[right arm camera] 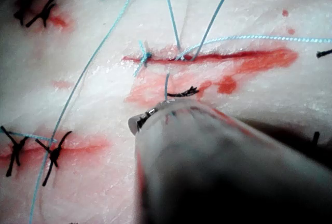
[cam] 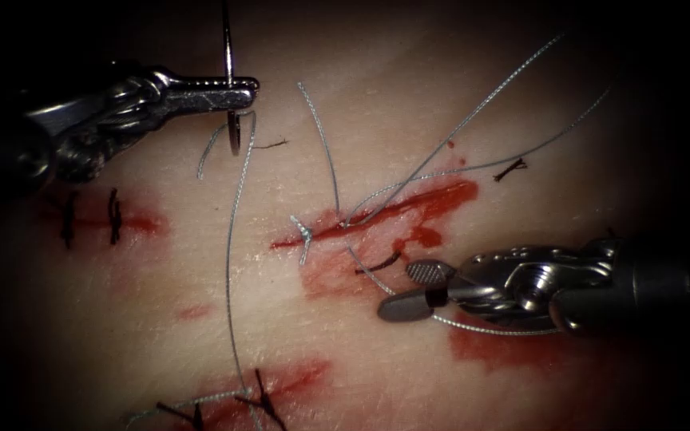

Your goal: Wound Closure

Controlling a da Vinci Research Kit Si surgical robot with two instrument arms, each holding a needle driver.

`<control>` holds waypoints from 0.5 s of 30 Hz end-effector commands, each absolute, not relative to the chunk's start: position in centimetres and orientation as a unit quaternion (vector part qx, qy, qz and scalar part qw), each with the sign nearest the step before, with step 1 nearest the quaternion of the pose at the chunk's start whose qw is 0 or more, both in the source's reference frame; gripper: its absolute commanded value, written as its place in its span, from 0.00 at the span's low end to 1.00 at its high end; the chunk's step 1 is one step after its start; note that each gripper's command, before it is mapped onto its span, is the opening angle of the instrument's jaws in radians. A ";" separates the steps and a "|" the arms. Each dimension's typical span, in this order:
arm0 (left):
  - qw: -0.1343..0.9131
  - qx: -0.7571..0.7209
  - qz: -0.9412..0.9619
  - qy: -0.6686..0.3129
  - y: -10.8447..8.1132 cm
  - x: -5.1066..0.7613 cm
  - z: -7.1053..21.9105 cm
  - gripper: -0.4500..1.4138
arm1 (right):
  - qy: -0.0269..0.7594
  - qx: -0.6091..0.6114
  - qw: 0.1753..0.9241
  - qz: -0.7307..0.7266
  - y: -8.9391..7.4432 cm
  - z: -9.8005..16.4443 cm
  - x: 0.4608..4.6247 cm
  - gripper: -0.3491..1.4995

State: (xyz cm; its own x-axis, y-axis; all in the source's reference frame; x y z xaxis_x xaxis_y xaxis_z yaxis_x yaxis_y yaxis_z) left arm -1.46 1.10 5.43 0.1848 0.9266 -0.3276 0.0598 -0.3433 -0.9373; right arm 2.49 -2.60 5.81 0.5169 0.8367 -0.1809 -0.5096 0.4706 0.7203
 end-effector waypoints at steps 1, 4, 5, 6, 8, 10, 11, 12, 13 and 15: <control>0.425 -0.642 0.510 -0.384 1.1 -1.50 5.5 0.00 | 0.253 0.298 0.824 0.410 -2.7 6.0 2.59 0.55; 0.425 -0.642 0.510 -0.384 1.1 -1.50 5.5 0.00 | 0.245 0.288 0.830 0.409 -2.7 6.2 2.61 0.58; 0.425 -0.642 0.510 -0.384 1.1 -1.50 5.5 0.00 | 0.245 0.286 0.831 0.409 -2.7 6.2 2.61 0.54; 0.425 -0.642 0.510 -0.384 1.1 -1.50 5.5 0.00 | 0.245 0.286 0.831 0.410 -2.7 6.2 2.61 0.51; 0.425 -0.642 0.510 -0.384 1.1 -1.50 5.5 0.00 | 0.246 0.283 0.831 0.411 -2.7 6.3 2.60 0.32; 0.425 -0.642 0.510 -0.384 1.1 -1.50 5.5 0.00 | 0.246 0.274 0.832 0.415 -2.7 6.3 2.59 0.00; 0.425 -0.642 0.510 -0.384 1.1 -1.50 5.5 0.00 | 0.246 0.274 0.832 0.415 -2.6 6.3 2.57 0.00; 0.425 -0.642 0.510 -0.384 1.1 -1.50 5.5 0.00 | 0.243 0.277 0.830 0.418 -2.6 6.2 2.54 0.00; 0.425 -0.642 0.510 -0.384 1.1 -1.50 5.5 0.00 | 0.244 0.280 0.829 0.419 -2.7 6.2 2.50 0.00; 0.425 -0.642 0.510 -0.384 1.1 -1.50 5.5 0.00 | 0.237 0.287 0.828 0.419 -2.7 6.1 2.34 0.00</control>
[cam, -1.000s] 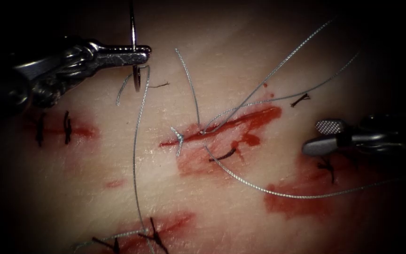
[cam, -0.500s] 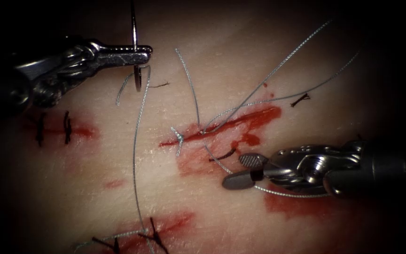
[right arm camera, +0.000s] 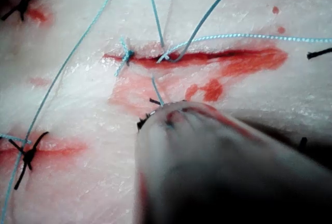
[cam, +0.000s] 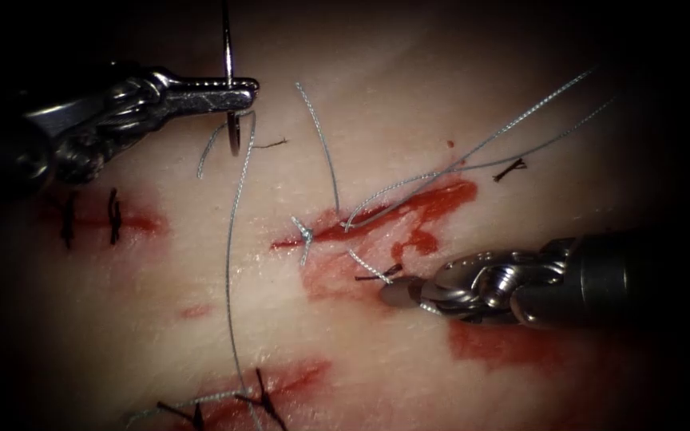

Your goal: Wound Closure

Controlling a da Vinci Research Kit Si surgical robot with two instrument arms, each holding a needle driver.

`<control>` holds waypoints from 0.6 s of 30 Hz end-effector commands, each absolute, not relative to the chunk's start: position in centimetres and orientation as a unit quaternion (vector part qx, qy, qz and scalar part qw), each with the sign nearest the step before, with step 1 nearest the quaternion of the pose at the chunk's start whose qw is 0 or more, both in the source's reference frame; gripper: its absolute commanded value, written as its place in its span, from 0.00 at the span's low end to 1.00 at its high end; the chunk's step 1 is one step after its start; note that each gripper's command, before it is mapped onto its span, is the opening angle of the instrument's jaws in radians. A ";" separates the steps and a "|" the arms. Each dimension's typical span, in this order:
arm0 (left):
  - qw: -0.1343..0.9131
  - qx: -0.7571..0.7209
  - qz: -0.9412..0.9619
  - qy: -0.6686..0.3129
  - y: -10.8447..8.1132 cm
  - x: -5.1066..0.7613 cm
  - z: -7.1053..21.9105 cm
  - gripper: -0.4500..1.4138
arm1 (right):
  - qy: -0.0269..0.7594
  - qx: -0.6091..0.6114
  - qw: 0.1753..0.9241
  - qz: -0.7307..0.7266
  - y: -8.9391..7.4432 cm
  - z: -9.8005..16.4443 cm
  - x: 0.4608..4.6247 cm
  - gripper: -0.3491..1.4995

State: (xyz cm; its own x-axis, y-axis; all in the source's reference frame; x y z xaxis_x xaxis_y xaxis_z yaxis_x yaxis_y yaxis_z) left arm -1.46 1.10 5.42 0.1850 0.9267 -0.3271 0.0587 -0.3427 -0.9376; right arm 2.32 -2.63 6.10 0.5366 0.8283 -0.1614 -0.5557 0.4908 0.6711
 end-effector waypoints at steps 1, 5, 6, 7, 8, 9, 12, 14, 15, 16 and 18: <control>0.425 -0.642 0.510 -0.384 1.1 -1.50 5.5 0.00 | 0.237 0.287 0.828 0.419 -2.7 6.1 2.34 0.00; 0.427 -0.641 0.510 -0.383 1.1 -1.50 5.5 0.00 | 0.216 0.298 0.827 0.426 -2.7 5.9 2.06 0.00; 0.427 -0.641 0.510 -0.383 1.1 -1.50 5.5 0.00 | 0.206 0.302 0.825 0.430 -2.7 5.9 1.93 0.00; 0.426 -0.641 0.510 -0.383 1.1 -1.50 5.5 0.00 | 0.192 0.304 0.829 0.429 -2.7 5.9 1.81 0.00; 0.426 -0.641 0.510 -0.383 1.1 -1.50 5.5 0.00 | 0.183 0.306 0.831 0.428 -2.7 5.9 1.69 0.00; 0.426 -0.641 0.510 -0.383 1.1 -1.50 5.5 0.00 | 0.167 0.306 0.834 0.427 -2.7 5.9 1.52 0.00; 0.426 -0.641 0.510 -0.383 1.1 -1.50 5.5 0.00 | 0.131 0.293 0.853 0.411 -2.7 6.0 1.11 0.00; 0.426 -0.641 0.510 -0.383 1.1 -1.50 5.5 0.00 | 0.108 0.287 0.865 0.397 -2.6 6.0 0.75 0.00; 0.426 -0.641 0.510 -0.383 1.1 -1.50 5.5 0.00 | 0.093 0.276 0.871 0.396 -2.5 5.9 0.41 0.00; 0.426 -0.641 0.510 -0.383 1.1 -1.50 5.5 0.00 | 0.085 0.270 0.872 0.401 -2.4 5.9 0.27 0.00; 0.426 -0.642 0.510 -0.383 1.1 -1.50 5.5 0.00 | 0.067 0.254 0.873 0.412 -2.3 5.8 -0.02 0.00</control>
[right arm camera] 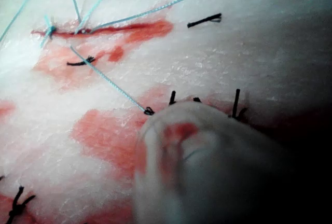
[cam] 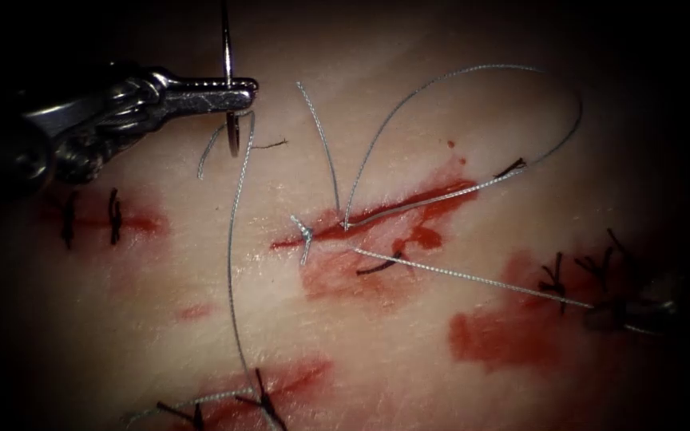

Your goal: Wound Closure

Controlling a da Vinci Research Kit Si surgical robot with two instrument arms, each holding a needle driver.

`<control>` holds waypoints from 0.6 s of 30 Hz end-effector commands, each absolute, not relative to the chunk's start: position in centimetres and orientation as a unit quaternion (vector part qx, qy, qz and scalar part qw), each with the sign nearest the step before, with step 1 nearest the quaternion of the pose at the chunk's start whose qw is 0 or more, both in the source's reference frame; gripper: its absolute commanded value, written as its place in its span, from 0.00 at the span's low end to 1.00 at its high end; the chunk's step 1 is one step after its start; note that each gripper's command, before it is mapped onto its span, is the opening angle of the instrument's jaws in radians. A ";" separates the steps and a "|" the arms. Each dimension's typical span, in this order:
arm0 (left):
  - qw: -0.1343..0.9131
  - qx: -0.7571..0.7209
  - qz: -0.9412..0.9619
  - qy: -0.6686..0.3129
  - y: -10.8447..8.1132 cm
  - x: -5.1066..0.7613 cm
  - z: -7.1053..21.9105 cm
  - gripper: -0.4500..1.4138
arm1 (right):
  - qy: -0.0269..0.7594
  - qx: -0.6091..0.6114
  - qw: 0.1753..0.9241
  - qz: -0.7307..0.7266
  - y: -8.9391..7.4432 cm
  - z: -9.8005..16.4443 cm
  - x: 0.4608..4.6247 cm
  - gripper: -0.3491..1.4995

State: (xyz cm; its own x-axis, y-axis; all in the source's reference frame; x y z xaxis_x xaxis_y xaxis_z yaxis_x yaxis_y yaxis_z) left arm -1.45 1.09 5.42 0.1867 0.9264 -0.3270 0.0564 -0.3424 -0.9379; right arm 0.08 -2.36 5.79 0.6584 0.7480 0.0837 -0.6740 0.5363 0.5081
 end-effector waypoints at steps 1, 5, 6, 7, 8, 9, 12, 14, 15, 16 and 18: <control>0.426 -0.642 0.510 -0.383 1.1 -1.50 5.5 0.00 | 0.059 0.247 0.874 0.415 -2.3 5.8 -0.13 0.00; 0.427 -0.641 0.510 -0.382 1.1 -1.50 5.5 0.00 | 0.027 0.230 0.871 0.432 -2.2 5.9 -0.57 0.00; 0.427 -0.641 0.510 -0.382 1.1 -1.50 5.5 0.00 | 0.021 0.227 0.871 0.434 -2.2 5.9 -0.69 0.00; 0.427 -0.641 0.510 -0.382 1.1 -1.50 5.5 0.00 | 0.016 0.224 0.873 0.434 -2.2 5.9 -0.75 0.00; 0.427 -0.641 0.510 -0.382 1.1 -1.50 5.5 0.00 | 0.012 0.223 0.872 0.436 -2.2 5.9 -0.80 0.00; 0.427 -0.641 0.510 -0.382 1.1 -1.50 5.5 0.00 | 0.007 0.221 0.870 0.441 -2.2 5.9 -0.84 0.00; 0.427 -0.641 0.510 -0.382 1.1 -1.50 5.5 0.00 | 0.002 0.219 0.868 0.445 -2.2 5.8 -0.91 0.00; 0.427 -0.641 0.510 -0.382 1.1 -1.50 5.5 0.00 | 0.045 0.197 0.910 0.362 -2.1 5.7 -0.74 0.77; 0.427 -0.640 0.511 -0.382 1.1 -1.50 5.5 0.00 | 0.073 0.191 0.924 0.324 -2.1 5.7 -0.60 0.90; 0.427 -0.640 0.511 -0.382 1.1 -1.50 5.5 0.00 | 0.087 0.190 0.924 0.320 -2.0 5.6 -0.48 0.91; 0.427 -0.640 0.511 -0.382 1.1 -1.50 5.5 0.00 | 0.115 0.198 0.910 0.345 -1.9 5.4 -0.18 0.90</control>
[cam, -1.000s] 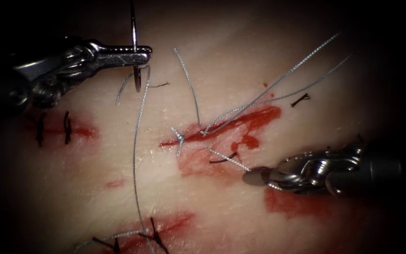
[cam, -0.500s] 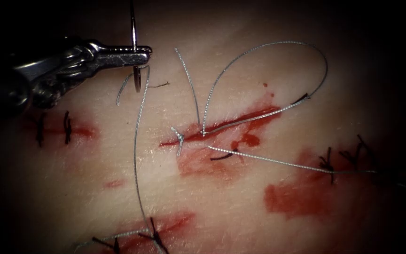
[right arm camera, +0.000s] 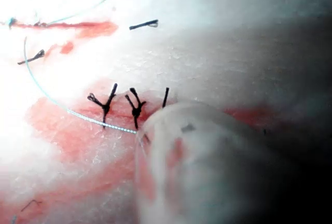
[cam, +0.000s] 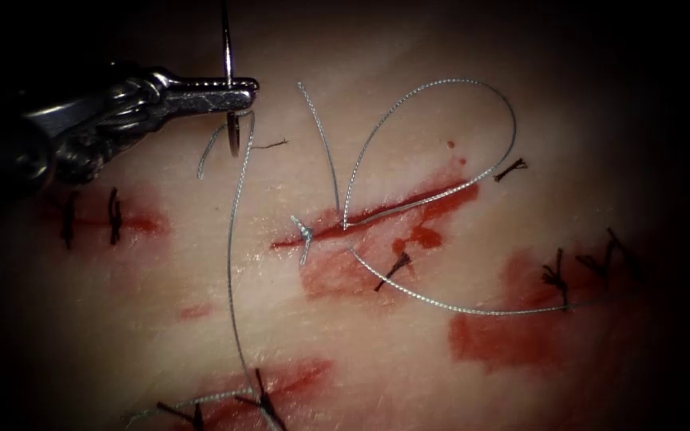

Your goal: Wound Closure

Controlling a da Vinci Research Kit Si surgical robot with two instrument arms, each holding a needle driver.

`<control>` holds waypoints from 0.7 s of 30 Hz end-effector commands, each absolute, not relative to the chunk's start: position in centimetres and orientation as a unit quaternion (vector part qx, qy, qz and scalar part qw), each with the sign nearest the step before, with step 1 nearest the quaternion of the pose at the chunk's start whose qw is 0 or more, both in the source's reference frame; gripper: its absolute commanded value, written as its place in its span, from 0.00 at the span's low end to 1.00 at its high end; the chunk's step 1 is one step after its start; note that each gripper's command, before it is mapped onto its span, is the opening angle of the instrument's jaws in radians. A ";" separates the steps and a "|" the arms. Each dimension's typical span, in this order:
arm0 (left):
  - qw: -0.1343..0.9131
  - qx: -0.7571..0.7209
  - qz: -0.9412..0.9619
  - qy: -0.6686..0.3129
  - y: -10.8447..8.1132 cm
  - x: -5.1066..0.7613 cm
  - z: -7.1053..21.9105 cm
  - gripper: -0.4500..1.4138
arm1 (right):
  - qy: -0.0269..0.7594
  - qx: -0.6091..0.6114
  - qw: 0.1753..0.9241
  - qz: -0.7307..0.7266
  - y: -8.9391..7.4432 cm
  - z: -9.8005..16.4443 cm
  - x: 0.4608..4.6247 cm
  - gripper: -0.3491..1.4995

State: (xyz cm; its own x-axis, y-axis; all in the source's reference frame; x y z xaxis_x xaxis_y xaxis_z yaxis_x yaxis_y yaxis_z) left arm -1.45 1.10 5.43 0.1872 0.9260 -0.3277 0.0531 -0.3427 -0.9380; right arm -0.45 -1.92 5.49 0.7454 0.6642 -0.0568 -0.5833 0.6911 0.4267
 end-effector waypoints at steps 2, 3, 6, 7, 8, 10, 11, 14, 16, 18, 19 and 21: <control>0.427 -0.640 0.511 -0.382 1.1 -1.50 5.5 0.00 | 0.144 0.195 0.907 0.345 -1.8 5.3 0.07 0.89; 0.427 -0.640 0.511 -0.382 1.1 -1.50 5.5 0.00 | 0.157 0.193 0.905 0.346 -1.8 5.3 0.26 0.87; 0.427 -0.640 0.511 -0.382 1.1 -1.50 5.5 0.00 | 0.179 0.187 0.905 0.338 -1.8 5.3 0.71 0.86; 0.427 -0.640 0.511 -0.382 1.1 -1.50 5.5 0.00 | 0.195 0.182 0.907 0.325 -1.9 5.3 0.89 0.86; 0.427 -0.640 0.511 -0.382 1.1 -1.50 5.5 0.00 | 0.208 0.176 0.904 0.330 -1.9 5.3 1.13 0.81; 0.427 -0.640 0.511 -0.382 1.1 -1.50 5.5 0.00 | 0.211 0.177 0.901 0.336 -2.0 5.3 1.27 0.81; 0.427 -0.640 0.511 -0.382 1.1 -1.50 5.5 0.00 | 0.211 0.178 0.900 0.337 -2.0 5.3 1.37 0.81; 0.428 -0.640 0.511 -0.382 1.1 -1.50 5.5 0.00 | 0.210 0.193 0.906 0.313 -2.1 5.4 1.59 0.79; 0.428 -0.640 0.511 -0.382 1.1 -1.51 5.5 0.00 | 0.209 0.201 0.909 0.299 -2.2 5.5 1.71 0.77; 0.428 -0.640 0.511 -0.382 1.1 -1.51 5.5 0.00 | 0.210 0.204 0.912 0.287 -2.3 5.6 1.81 0.76; 0.428 -0.640 0.511 -0.382 1.1 -1.51 5.5 0.00 | 0.209 0.207 0.912 0.286 -2.4 5.6 1.88 0.74; 0.428 -0.640 0.511 -0.382 1.1 -1.51 5.5 0.00 | 0.208 0.213 0.913 0.280 -2.4 5.7 1.97 0.74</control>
